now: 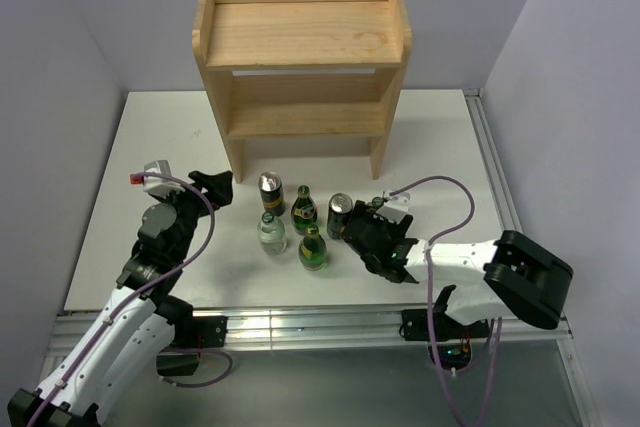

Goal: Place and organize the beverage onto the shelf

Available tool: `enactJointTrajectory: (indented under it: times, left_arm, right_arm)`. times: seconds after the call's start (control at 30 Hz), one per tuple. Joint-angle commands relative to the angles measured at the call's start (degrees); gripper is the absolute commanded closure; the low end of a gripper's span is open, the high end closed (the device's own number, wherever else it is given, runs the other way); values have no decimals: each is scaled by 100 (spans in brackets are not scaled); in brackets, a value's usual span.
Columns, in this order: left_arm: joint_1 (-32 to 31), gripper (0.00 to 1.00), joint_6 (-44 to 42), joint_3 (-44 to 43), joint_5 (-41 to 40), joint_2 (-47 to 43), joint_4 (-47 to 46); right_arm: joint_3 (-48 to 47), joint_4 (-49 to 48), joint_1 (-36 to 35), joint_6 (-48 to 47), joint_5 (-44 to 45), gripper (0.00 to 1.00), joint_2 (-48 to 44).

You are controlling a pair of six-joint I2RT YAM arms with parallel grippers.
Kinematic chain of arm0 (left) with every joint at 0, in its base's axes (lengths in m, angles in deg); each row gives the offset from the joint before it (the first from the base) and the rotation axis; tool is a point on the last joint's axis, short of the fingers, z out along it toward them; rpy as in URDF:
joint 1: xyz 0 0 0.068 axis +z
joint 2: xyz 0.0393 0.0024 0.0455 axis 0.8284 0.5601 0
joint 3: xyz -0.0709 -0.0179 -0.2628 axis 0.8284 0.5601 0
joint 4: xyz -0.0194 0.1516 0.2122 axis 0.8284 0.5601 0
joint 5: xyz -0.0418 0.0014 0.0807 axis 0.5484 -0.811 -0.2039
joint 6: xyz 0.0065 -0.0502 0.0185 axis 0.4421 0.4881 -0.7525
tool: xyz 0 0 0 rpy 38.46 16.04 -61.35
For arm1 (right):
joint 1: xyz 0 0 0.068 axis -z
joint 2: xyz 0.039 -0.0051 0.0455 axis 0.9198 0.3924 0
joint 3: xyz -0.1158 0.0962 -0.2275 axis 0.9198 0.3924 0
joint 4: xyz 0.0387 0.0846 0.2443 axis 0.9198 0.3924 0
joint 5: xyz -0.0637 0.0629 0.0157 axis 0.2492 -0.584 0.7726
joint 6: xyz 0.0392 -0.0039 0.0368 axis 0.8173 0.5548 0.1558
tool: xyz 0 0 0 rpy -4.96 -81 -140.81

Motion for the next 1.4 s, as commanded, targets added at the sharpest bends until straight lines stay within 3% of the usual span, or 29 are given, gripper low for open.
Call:
enactJointTrajectory:
  times: [0.0, 0.27, 0.4, 0.5, 0.53, 0.57, 0.77, 1.1, 1.37]
  left_arm:
    - [-29, 2, -41, 43, 83, -88, -287]
    - [-29, 2, -120, 26, 39, -140, -225]
    - [-29, 2, -111, 52, 65, -106, -260]
    - [-29, 2, -111, 52, 74, -53, -286]
    - [-20, 2, -111, 52, 74, -44, -286]
    - [-29, 2, -111, 52, 82, -35, -304]
    - [-29, 2, -120, 34, 83, 9, -322]
    - [-29, 2, -146, -1, 21, 61, -304]
    - [-29, 2, -120, -27, 38, 141, -383]
  right_arm:
    - [-60, -639, -70, 62, 635, 0, 386]
    - [-60, -983, -88, 281, 864, 4, 1002]
    - [28, -1009, -96, 369, 1065, 17, 976]
    - [37, -888, -96, 483, 1153, 34, 958]
    - [11, -730, -88, 614, 1258, 66, 958]
    - [-24, -580, -88, 755, 1294, 76, 958]
    - [-191, -166, -105, 853, 1260, 100, 687]
    - [-1077, 1133, -290, -60, 1286, 100, -956]
    - [-2001, 1592, -307, -1280, 1154, 100, -1669]
